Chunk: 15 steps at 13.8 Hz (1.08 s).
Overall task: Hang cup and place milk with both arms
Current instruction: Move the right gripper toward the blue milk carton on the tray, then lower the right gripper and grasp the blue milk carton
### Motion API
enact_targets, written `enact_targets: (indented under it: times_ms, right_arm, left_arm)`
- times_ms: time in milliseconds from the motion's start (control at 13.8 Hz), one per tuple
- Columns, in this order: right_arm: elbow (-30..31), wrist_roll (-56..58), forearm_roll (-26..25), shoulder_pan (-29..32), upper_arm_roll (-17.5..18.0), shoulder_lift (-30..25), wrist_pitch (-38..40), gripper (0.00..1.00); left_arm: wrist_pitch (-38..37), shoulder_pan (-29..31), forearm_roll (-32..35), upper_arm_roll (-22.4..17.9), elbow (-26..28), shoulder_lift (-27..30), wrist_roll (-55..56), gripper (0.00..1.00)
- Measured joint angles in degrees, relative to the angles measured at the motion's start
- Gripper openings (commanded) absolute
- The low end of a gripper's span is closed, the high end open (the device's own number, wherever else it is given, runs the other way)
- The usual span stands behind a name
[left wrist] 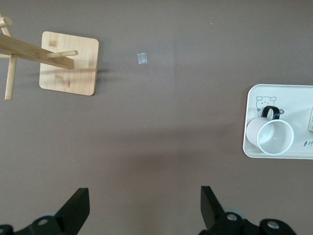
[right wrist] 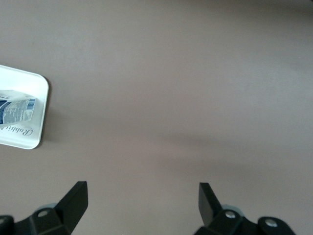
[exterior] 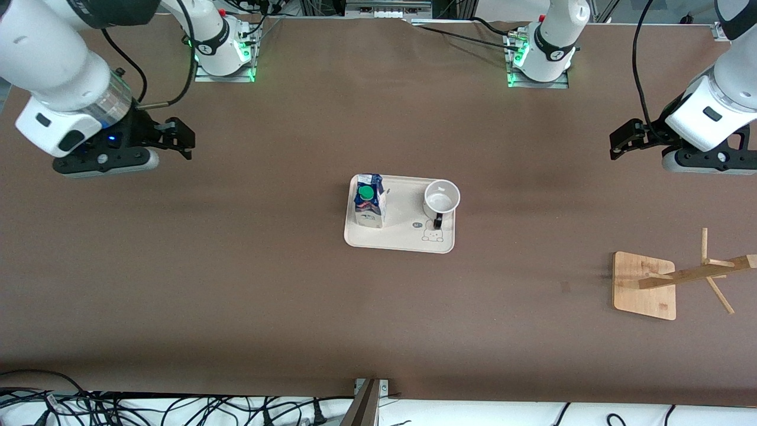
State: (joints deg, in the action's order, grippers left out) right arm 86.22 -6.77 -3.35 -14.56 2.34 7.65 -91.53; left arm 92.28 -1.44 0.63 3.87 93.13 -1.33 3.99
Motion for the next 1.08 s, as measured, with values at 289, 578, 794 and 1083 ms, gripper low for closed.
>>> enact_targets:
  times_ms: [289, 578, 794, 1083]
  right_arm:
    - [0.14, -7.23, 5.70, -4.46, 0.19, 4.89, -3.41, 1.00]
    - [0.14, -19.91, 10.54, -9.31, 0.32, 9.87, -10.49, 1.00]
    - [-0.02, -30.11, 10.77, -14.73, 0.51, 13.08, -18.15, 1.00]
    - [-4.86, -39.29, 10.77, -20.59, 0.58, 20.81, -22.84, 1.00]
  left_arm:
    - [0.01, 0.21, -1.22, -0.10, -2.21, -2.02, 0.05, 1.00]
    - [-0.03, 0.59, -4.04, -0.43, -3.67, -4.12, 0.08, 1.00]
    - [-0.06, 0.63, -4.18, -0.59, -6.33, -5.89, 0.19, 1.00]
    - [-1.70, 0.62, -5.11, -0.53, -7.21, -6.39, 1.34, 1.00]
